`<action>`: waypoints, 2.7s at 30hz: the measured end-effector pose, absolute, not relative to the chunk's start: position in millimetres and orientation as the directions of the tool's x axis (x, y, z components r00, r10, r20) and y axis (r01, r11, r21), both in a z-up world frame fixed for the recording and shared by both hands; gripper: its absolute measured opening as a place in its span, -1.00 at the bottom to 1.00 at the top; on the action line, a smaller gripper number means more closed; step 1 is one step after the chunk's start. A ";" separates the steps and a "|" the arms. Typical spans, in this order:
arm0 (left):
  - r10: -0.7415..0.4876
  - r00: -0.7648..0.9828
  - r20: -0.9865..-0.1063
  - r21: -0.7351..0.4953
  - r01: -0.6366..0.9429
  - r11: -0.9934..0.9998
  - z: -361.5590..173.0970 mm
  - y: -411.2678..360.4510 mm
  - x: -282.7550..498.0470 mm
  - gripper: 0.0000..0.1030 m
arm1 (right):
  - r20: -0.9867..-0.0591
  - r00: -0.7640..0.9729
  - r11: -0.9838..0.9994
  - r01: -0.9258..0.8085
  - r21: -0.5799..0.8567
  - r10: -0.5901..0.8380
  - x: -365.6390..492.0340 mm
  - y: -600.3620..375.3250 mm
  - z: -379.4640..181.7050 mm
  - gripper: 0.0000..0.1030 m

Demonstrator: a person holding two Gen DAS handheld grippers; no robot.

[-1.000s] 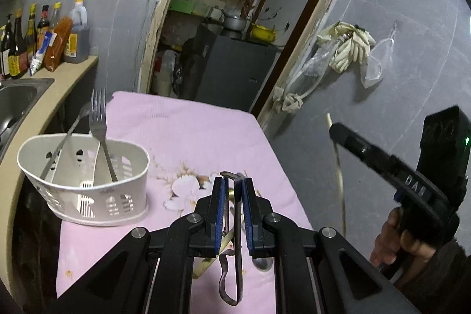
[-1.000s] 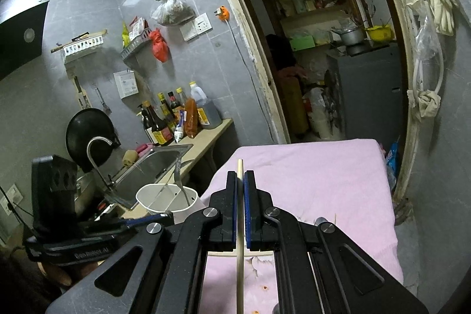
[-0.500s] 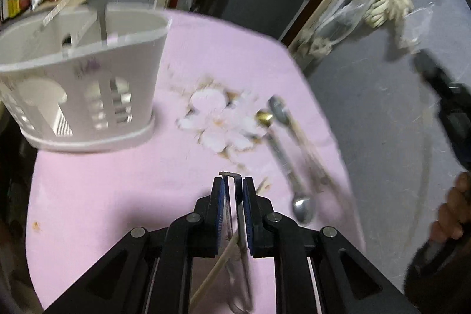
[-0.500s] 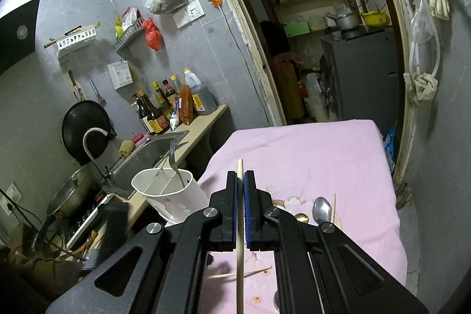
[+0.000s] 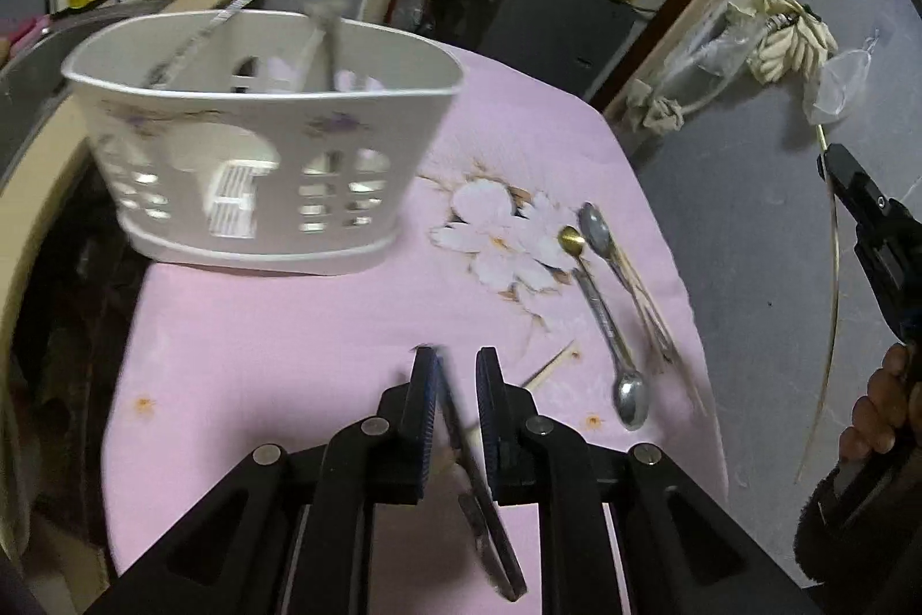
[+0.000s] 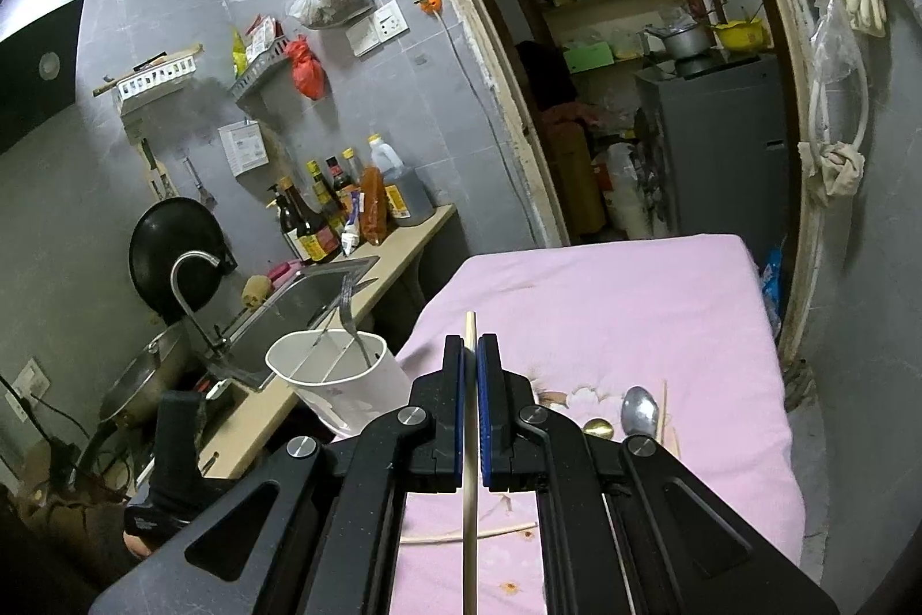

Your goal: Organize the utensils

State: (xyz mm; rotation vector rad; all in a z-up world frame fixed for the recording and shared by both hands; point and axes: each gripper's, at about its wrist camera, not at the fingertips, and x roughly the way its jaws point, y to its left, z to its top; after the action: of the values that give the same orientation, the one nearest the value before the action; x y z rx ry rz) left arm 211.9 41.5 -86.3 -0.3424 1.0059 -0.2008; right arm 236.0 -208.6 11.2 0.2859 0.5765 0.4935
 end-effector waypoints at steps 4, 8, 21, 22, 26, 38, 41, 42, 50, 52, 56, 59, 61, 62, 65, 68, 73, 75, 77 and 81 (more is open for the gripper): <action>-0.283 0.558 -0.780 -0.356 -0.023 0.934 -79.9 56.5 202.2 -0.76 | -0.447 0.716 0.837 -0.383 0.391 0.536 237.7 -201.7 10.7 -0.92; -0.284 0.532 -0.798 -0.357 -0.037 0.933 -87.5 61.7 200.1 -0.77 | -0.452 0.700 0.828 -0.403 0.389 0.553 236.8 -194.5 8.2 -0.92; -0.379 0.434 -0.817 -0.301 0.239 0.923 -115.7 -19.4 233.3 -0.73 | -0.500 0.709 0.862 -0.336 0.380 0.497 228.4 -217.3 -6.9 -0.92; -0.372 0.428 -0.824 -0.275 0.273 0.922 -117.9 -29.0 238.7 -0.73 | -0.503 0.712 0.866 -0.326 0.380 0.489 227.4 -221.5 -7.7 -0.92; -0.322 0.383 -0.866 -0.164 0.392 0.905 -129.9 -63.2 254.4 -0.73 | -0.507 0.732 0.881 -0.285 0.379 0.455 224.2 -238.4 -7.9 -0.92; -0.207 0.369 -0.906 0.022 0.529 0.848 -137.0 -86.8 263.1 -0.13 | -0.504 0.754 0.888 -0.234 0.395 0.422 224.4 -254.0 -11.4 -0.92; -0.221 0.350 -0.910 0.006 0.545 0.838 -140.5 -85.8 263.2 -0.24 | -0.504 0.754 0.889 -0.232 0.396 0.421 224.5 -253.9 -11.3 -0.92; -0.235 0.340 -0.911 -0.015 0.542 0.840 -140.7 -84.0 264.6 -0.51 | -0.504 0.755 0.889 -0.230 0.397 0.420 225.0 -253.7 -11.7 -0.92; -0.279 0.376 -0.884 -0.070 0.483 0.873 -116.7 -69.4 272.3 -0.88 | -0.472 0.778 0.891 -0.241 0.386 0.415 225.1 -242.6 0.3 -0.92; -0.344 0.429 -0.835 -0.139 0.440 0.887 -92.8 -55.0 271.3 -0.88 | -0.455 0.785 0.888 -0.251 0.386 0.420 227.3 -236.7 6.1 -0.92; -0.424 0.547 -0.722 -0.257 0.358 0.898 -48.5 -26.6 264.3 -0.90 | -0.427 0.791 0.881 -0.282 0.381 0.438 232.2 -223.0 17.3 -0.92; -0.427 0.615 -0.663 -0.291 0.314 0.904 -25.1 -9.7 259.8 -0.90 | -0.410 0.789 0.873 -0.311 0.374 0.457 235.7 -210.2 24.7 -0.92; -0.421 0.642 -0.640 -0.304 0.291 0.907 -15.5 -0.2 257.8 -0.90 | -0.394 0.788 0.867 -0.333 0.372 0.472 239.0 -202.1 30.2 -0.92; -0.412 0.654 -0.635 -0.303 0.280 0.911 -10.5 3.4 257.0 -0.90 | -0.388 0.788 0.864 -0.341 0.371 0.478 240.7 -199.1 33.1 -0.92; -0.396 0.695 -0.600 -0.316 0.250 0.915 5.2 17.6 252.6 -0.90 | -0.351 0.786 0.846 -0.378 0.377 0.508 249.5 -185.0 43.9 -0.92; -0.380 0.737 -0.558 -0.335 0.219 0.917 21.5 38.9 251.5 -0.90 | -0.300 0.783 0.820 -0.422 0.387 0.545 259.8 -167.2 55.3 -0.92; -0.331 0.805 -0.492 -0.348 0.167 0.923 50.5 77.7 249.1 -0.90 | -0.201 0.768 0.757 -0.484 0.439 0.607 283.5 -135.6 67.6 -0.92; -0.297 0.831 -0.471 -0.340 0.139 0.930 58.9 93.4 248.7 -0.90 | -0.167 0.767 0.742 -0.502 0.445 0.619 294.4 -118.6 70.7 -0.92; -0.260 0.853 -0.453 -0.334 0.109 0.936 65.8 108.6 250.0 -0.90 | -0.140 0.768 0.731 -0.513 0.451 0.625 304.3 -103.8 72.5 -0.92; -0.180 0.881 -0.437 -0.316 0.038 0.948 70.4 140.5 254.4 -0.90 | -0.082 0.780 0.716 -0.521 0.465 0.621 329.0 -74.3 70.7 -0.92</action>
State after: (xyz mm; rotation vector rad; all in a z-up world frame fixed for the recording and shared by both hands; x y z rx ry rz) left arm 254.4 140.5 70.4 -0.3059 0.4802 -0.1154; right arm 329.0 -74.3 70.7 0.4388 0.2400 0.6385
